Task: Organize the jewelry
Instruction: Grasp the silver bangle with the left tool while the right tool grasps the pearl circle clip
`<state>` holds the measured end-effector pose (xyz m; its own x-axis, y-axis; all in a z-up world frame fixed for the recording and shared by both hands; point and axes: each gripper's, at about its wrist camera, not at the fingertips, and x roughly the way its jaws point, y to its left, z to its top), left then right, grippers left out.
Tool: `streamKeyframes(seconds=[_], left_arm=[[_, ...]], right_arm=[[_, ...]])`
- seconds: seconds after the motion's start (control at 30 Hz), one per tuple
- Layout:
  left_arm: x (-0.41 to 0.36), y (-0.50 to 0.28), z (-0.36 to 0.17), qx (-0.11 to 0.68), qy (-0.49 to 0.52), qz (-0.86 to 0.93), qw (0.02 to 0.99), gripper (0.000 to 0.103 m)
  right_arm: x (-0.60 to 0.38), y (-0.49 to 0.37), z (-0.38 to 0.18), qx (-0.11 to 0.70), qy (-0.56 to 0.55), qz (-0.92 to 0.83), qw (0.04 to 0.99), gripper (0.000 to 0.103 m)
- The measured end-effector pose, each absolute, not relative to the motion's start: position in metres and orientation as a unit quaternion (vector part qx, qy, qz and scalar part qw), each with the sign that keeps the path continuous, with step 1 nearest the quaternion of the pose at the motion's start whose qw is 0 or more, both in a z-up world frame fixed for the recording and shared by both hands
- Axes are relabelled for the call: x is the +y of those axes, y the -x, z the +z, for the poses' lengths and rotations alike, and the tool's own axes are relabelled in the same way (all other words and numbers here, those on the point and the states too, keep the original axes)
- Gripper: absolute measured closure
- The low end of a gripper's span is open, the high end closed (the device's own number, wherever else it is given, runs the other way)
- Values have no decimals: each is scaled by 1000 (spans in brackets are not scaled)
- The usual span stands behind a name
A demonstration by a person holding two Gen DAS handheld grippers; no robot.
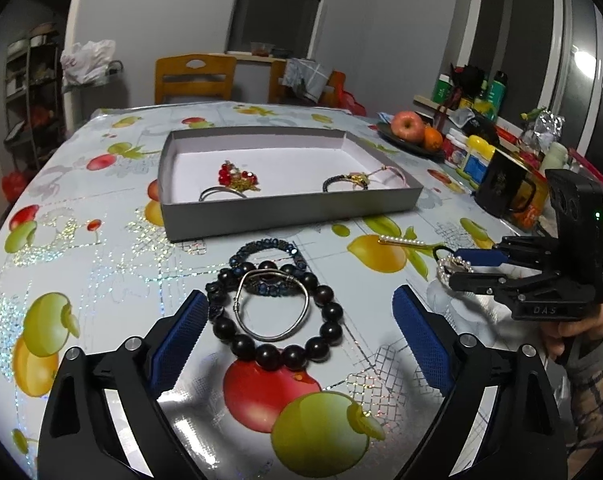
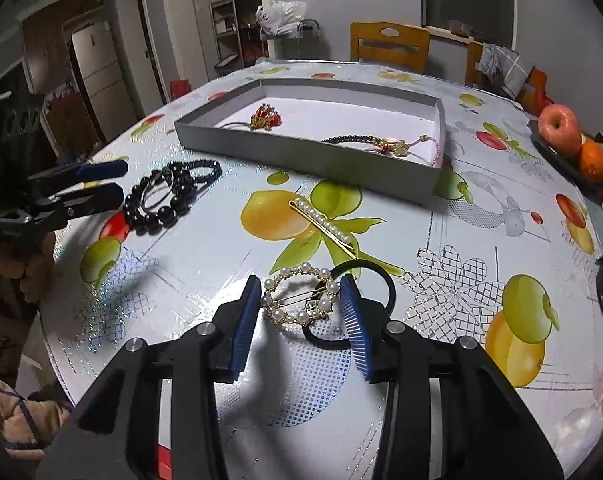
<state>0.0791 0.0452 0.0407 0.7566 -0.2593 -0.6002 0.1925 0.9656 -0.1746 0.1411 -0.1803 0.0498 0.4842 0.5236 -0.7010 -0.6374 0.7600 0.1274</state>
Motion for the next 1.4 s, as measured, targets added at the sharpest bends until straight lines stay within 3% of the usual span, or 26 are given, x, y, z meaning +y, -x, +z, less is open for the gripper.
streamKeyframes(seconds=[0.2,0.37,0.6,0.77,0.87,0.9,0.93,0.97,1.2,1.33,1.4], left_arm=[[33,-86,46,337,-4,-119,934,16],[30,-100,43,367,-27,-115,923,37],[31,-113,34,392,-37,-104,913,39],[31,-115,30,404,-36,-110,907,57],[30,-115,29,406,-40,-111,906,59],[30,-114,30,404,-39,-114,907,63],[30,-114,30,402,-39,-114,908,75],[30,-113,31,399,-38,-110,910,77],[35,-107,37,381,-27,-112,917,83],[34,-107,35,389,-33,-111,914,83],[35,-106,35,388,-31,-109,915,78]], right_arm=[[-184,-140,52,371,60,343,861,62],[-184,-138,53,368,59,343,862,62],[-186,-137,53,364,53,348,863,62],[-187,-137,54,363,48,349,863,62],[-188,-137,54,362,46,349,863,62],[-188,-137,54,362,47,348,863,62],[-188,-137,54,362,47,349,863,62],[-188,-137,54,362,47,349,863,62],[-189,-138,54,363,44,347,864,62],[-190,-138,54,364,43,347,863,62],[-190,-138,54,364,43,347,863,62]])
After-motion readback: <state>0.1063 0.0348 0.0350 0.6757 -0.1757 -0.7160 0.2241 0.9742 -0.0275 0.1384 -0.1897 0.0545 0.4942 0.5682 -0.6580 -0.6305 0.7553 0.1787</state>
